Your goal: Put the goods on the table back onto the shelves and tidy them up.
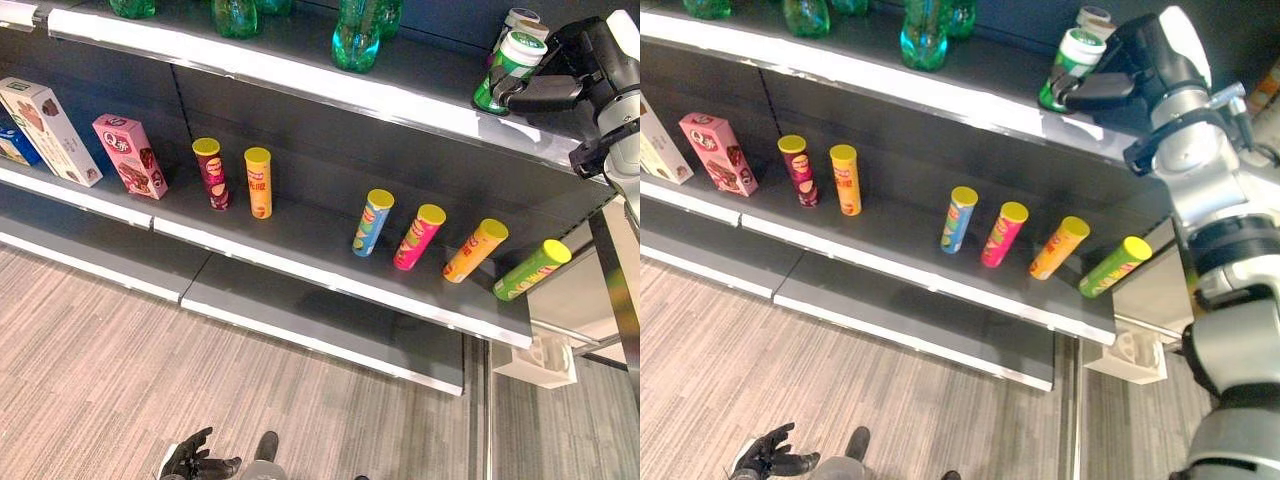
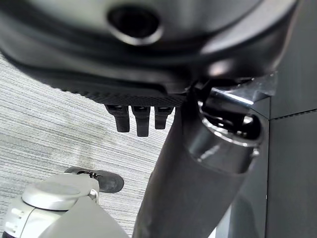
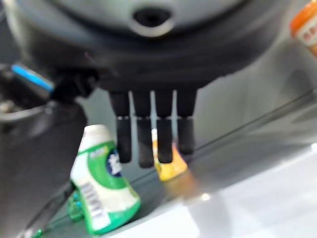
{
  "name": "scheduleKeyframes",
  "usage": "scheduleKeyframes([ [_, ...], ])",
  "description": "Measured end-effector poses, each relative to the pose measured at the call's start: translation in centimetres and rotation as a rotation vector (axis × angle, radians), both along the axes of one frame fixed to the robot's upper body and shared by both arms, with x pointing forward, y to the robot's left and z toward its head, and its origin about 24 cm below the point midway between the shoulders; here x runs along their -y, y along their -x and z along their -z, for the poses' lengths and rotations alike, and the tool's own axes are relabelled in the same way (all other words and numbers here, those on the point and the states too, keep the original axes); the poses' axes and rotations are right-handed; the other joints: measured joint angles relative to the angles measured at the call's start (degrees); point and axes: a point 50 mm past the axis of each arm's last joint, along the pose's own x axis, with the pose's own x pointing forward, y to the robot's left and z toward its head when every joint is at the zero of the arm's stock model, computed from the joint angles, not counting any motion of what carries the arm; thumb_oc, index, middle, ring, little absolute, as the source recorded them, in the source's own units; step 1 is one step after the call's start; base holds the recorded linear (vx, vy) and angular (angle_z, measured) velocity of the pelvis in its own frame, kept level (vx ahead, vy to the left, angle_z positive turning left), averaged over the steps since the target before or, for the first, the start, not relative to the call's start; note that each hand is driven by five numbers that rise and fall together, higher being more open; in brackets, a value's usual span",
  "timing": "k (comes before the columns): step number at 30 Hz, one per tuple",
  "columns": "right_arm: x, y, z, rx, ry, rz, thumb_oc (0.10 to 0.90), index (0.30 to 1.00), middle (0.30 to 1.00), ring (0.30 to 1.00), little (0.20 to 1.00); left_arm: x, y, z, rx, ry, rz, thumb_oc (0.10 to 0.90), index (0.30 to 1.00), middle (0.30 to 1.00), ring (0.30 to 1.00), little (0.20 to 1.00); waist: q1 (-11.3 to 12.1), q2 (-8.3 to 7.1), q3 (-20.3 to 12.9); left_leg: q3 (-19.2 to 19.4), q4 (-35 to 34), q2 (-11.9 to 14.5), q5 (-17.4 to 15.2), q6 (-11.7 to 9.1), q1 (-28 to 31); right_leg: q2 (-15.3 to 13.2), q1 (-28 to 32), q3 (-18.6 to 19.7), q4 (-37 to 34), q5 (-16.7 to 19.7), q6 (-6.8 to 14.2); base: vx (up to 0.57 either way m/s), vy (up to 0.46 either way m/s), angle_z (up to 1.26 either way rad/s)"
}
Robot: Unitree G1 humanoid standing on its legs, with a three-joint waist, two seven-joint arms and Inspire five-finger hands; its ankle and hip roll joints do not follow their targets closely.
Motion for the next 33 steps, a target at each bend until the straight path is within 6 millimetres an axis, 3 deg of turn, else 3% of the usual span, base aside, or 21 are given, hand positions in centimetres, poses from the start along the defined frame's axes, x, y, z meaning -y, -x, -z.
scheduleKeyframes([
  [13,-0.02,-0.1,0.29,-0.015,0.013,0.003,0.4,0.3,0.3,0.3,0.3,-0.19,-0.1,-0.09,0.002,-0.006,0.001,0.8,0.9,0.9,0.9,0.9,-0.1,-1.3,0.0,0.6,0.0,0.0,0.0,0.0,0.1,0.0,-0.2,0.6,0.0,0.0,0.0,0.0,0.002,-0.01],
  [24,-0.03,-0.14,0.41,-0.024,0.045,0.014,0.4,0.3,0.3,0.3,0.3,-0.24,-0.05,-0.05,-0.002,-0.008,-0.001,0.8,0.9,0.9,0.9,0.9,-0.3,-1.32,0.0,0.8,0.0,0.0,0.0,0.0,0.3,0.0,-0.2,0.8,0.0,0.0,0.0,0.0,0.0,0.0],
  [25,-0.02,-0.14,0.41,-0.024,0.046,0.014,0.8,0.9,0.9,0.9,0.9,-0.24,-0.08,-0.06,-0.001,-0.009,-0.001,0.8,0.9,0.9,0.9,0.9,-0.3,-1.32,0.0,0.9,0.0,0.0,0.0,0.0,0.3,0.0,-0.2,0.8,0.0,0.0,0.0,0.0,0.0,0.0],
  [33,-0.02,-0.14,0.41,-0.025,0.05,0.017,0.8,0.9,0.9,0.9,0.9,-0.32,-0.06,-0.08,-0.001,-0.022,-0.01,0.8,0.9,0.9,0.9,0.9,-0.4,-1.32,0.0,1.2,0.0,0.0,0.0,0.0,0.4,0.0,-0.2,1.0,0.0,0.0,0.0,0.0,0.0,0.0],
])
